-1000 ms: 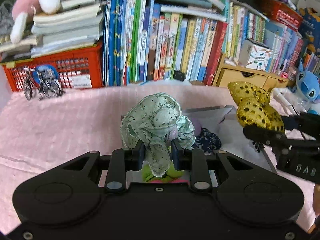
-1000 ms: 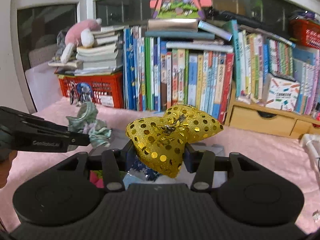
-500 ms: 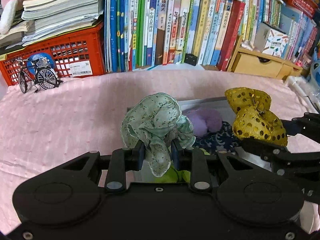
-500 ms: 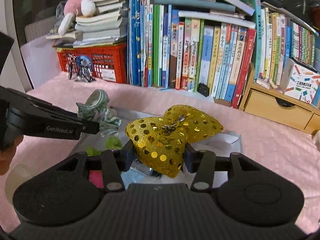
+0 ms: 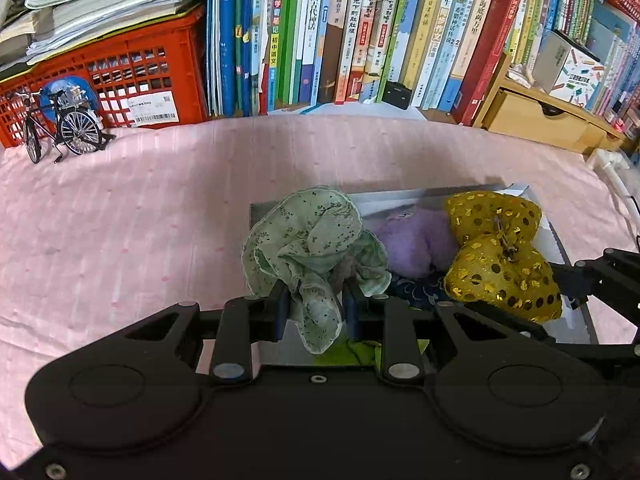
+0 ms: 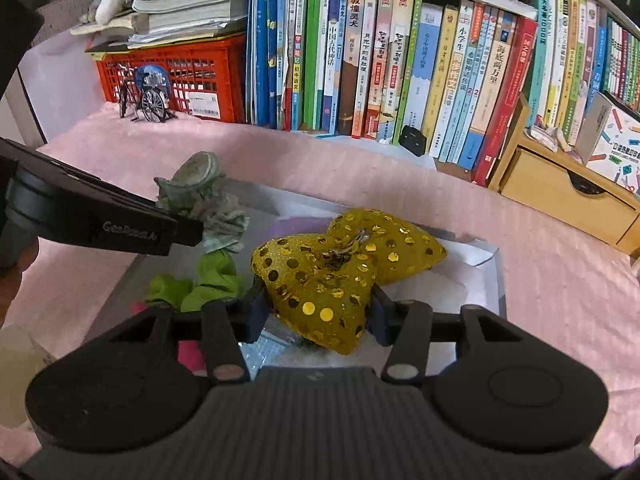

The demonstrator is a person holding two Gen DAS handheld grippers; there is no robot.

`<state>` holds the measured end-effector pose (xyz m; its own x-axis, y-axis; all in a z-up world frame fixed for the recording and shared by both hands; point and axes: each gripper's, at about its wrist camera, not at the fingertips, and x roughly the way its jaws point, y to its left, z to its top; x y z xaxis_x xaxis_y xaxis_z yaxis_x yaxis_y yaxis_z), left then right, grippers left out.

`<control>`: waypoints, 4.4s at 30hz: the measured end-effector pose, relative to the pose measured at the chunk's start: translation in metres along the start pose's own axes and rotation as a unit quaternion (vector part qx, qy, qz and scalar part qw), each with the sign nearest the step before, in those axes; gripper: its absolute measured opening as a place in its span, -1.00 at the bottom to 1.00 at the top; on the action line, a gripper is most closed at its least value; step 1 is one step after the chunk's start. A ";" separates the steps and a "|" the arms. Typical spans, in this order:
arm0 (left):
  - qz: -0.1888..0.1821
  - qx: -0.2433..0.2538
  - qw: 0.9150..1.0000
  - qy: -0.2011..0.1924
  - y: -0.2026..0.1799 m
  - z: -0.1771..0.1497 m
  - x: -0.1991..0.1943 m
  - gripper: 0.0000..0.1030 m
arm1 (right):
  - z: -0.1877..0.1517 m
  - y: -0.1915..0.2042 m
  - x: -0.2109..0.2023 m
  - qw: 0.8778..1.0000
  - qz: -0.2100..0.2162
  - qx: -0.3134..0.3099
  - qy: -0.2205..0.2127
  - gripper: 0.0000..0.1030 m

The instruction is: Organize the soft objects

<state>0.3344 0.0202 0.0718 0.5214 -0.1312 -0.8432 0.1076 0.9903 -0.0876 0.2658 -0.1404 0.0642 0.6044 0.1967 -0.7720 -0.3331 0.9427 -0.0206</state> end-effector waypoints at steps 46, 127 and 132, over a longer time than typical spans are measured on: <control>0.023 0.001 0.999 0.042 -0.018 0.000 0.001 0.25 | -0.004 -0.021 -0.006 0.998 0.022 0.051 0.037 0.42; 0.048 0.024 0.971 -0.232 -0.046 -0.300 -0.133 0.79 | -0.242 0.023 -0.159 0.967 -0.081 0.047 -0.237 1.00; 0.045 0.010 0.973 -0.225 -0.042 -0.307 -0.122 0.79 | -0.251 0.023 -0.147 0.969 -0.085 0.058 -0.223 1.00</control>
<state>0.0067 0.0089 0.0158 0.8473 -0.0544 -0.5284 0.0576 0.9983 -0.0103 -0.0125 -0.2155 0.0175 0.9047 0.1094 -0.4117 -0.1340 0.9905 -0.0313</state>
